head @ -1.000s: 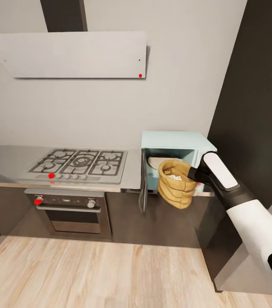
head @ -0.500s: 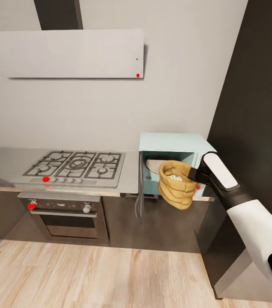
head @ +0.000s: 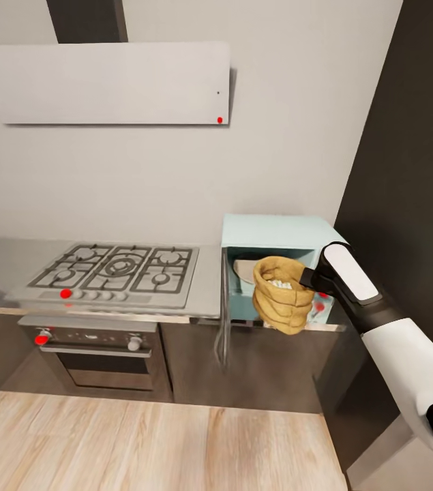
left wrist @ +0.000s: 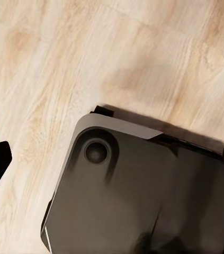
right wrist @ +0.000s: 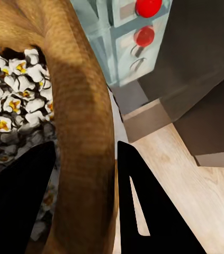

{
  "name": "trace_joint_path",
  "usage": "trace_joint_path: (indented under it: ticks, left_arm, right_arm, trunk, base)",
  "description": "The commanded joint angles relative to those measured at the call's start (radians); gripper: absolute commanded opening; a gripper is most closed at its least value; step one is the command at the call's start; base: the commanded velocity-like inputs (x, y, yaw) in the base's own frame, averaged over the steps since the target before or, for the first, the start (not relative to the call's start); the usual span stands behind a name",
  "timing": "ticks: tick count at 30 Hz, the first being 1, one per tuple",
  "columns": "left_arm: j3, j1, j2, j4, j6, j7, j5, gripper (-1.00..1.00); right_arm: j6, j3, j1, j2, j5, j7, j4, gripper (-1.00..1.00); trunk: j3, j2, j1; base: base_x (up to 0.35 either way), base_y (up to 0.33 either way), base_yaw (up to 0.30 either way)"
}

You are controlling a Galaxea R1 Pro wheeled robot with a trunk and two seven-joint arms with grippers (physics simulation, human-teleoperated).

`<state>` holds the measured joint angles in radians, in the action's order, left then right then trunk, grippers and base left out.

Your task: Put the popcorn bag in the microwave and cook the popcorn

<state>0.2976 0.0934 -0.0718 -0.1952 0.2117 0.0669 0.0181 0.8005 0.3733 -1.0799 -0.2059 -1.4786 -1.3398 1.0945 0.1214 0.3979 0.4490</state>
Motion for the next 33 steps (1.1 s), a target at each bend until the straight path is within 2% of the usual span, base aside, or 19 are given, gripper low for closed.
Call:
trace_joint_path:
  ticks: [1,5,16,21,33]
  left_arm:
    - [-0.002,0.0,0.0,0.0,0.003,0.004,0.002,1.0]
    - [-0.002,0.0,0.0,0.0,0.003,0.004,0.002,1.0]
    - [-0.002,0.0,0.0,0.0,0.003,0.004,0.002,1.0]
    - [-0.002,-0.001,0.0,0.0,0.003,0.004,0.002,1.0]
    - [-0.002,-0.001,0.001,0.0,0.003,0.004,0.002,1.0]
  right_arm:
    - [0.009,0.003,-0.002,-0.001,-0.008,-0.009,0.001,-1.0]
    - [0.009,0.003,-0.002,-0.001,-0.008,-0.01,0.001,-1.0]
    - [0.009,0.003,-0.002,-0.001,-0.008,-0.01,0.001,-1.0]
    - [0.011,0.003,-0.002,-0.001,-0.009,-0.009,0.002,-1.0]
    - [0.012,0.004,-0.002,-0.003,-0.009,-0.009,0.001,-1.0]
  trunk:
    - [0.002,0.002,0.001]
    - [0.002,0.002,0.001]
    - [0.002,0.002,0.001]
    - [0.002,0.002,0.001]
    - [0.002,0.002,0.001]
  base:
    - [0.27,0.0,0.0]
    - [0.259,0.0,0.0]
    - [0.021,0.0,0.0]
    - [0.206,0.0,0.0]
    - [0.014,0.0,0.0]
